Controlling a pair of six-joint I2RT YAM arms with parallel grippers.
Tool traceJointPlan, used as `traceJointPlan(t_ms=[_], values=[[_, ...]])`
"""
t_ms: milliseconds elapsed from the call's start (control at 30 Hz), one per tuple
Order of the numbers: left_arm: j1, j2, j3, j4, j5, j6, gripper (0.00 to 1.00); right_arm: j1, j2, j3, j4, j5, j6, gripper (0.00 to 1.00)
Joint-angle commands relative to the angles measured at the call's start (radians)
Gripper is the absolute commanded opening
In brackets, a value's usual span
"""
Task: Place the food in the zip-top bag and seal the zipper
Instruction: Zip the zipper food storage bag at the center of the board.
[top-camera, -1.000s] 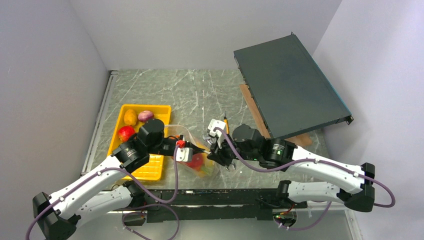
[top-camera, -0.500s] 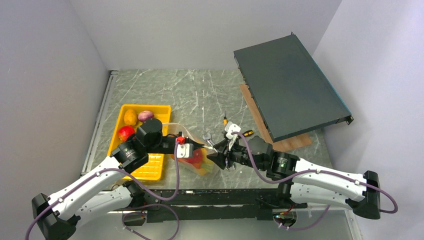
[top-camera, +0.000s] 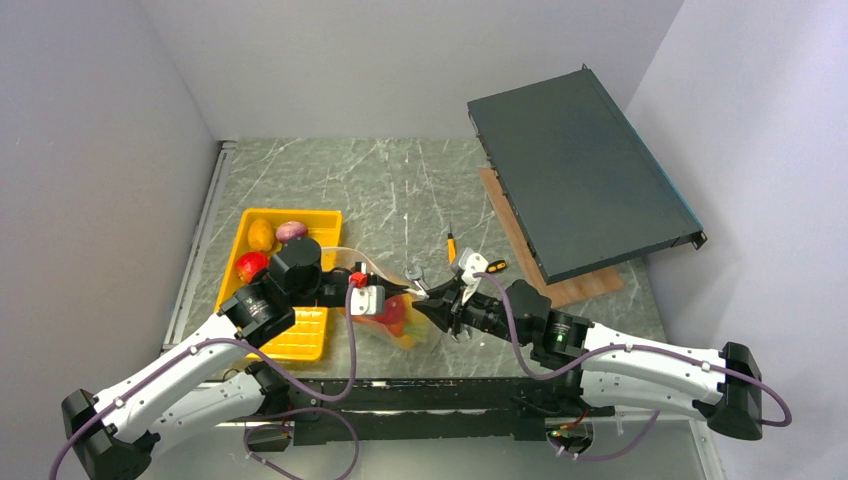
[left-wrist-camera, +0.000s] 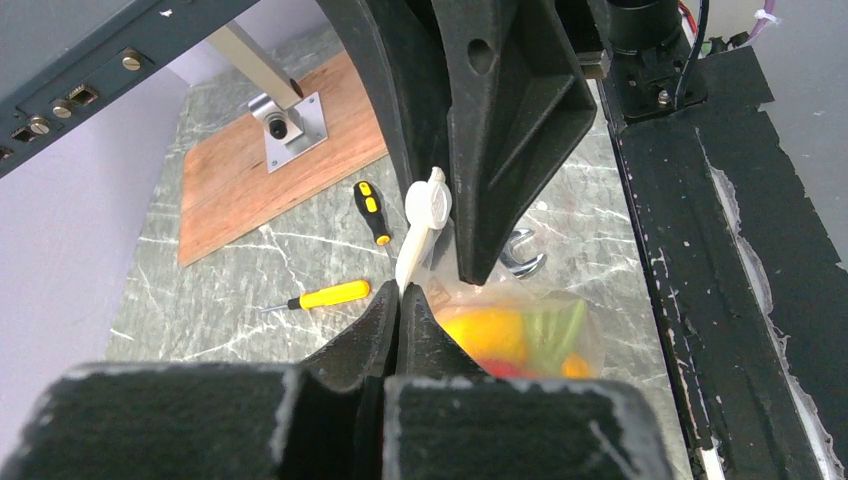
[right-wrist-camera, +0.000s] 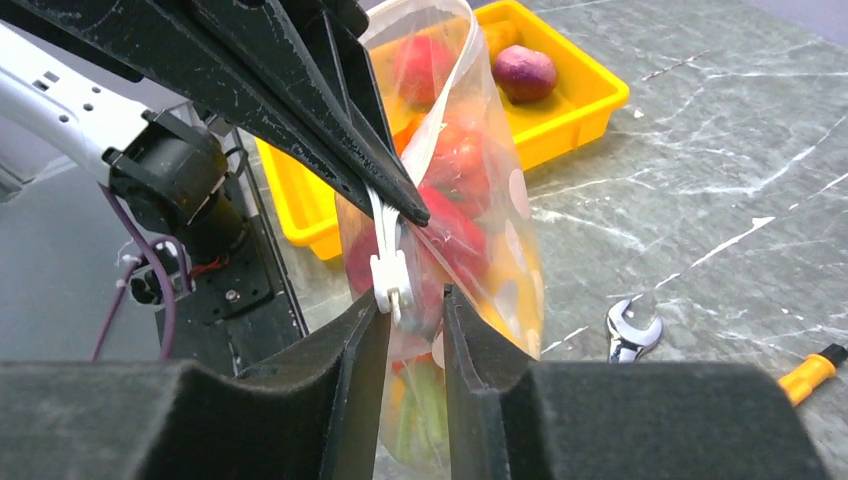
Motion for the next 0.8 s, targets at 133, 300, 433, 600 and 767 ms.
traceJointPlan(t_ms=[133, 300, 433, 600, 767], values=[[0.0, -0.023, 0.003, 0.066, 0.01, -0.012, 0.0, -0.005, -0.016, 0.017, 0.059, 0.036, 0.032, 0.0], [0.0, -0.04, 0.006, 0.059, -0.002, -0.011, 0.0, -0.008, -0.043, 0.009, 0.037, 0.017, 0.035, 0.0], [0.0, -0.044, 0.009, 0.047, 0.065, -0.019, 0.43, -0.011, -0.012, 0.057, -0.026, -0.044, 0.0, 0.0], [-0.011, -0.021, 0.003, 0.081, 0.147, -0.053, 0.66, -0.011, 0.012, 0.084, -0.055, -0.116, -0.036, 0.0], [-0.044, 0.015, 0.015, 0.072, 0.142, -0.062, 0.62, -0.011, 0.016, 0.084, -0.055, -0.107, -0.043, 0.0]])
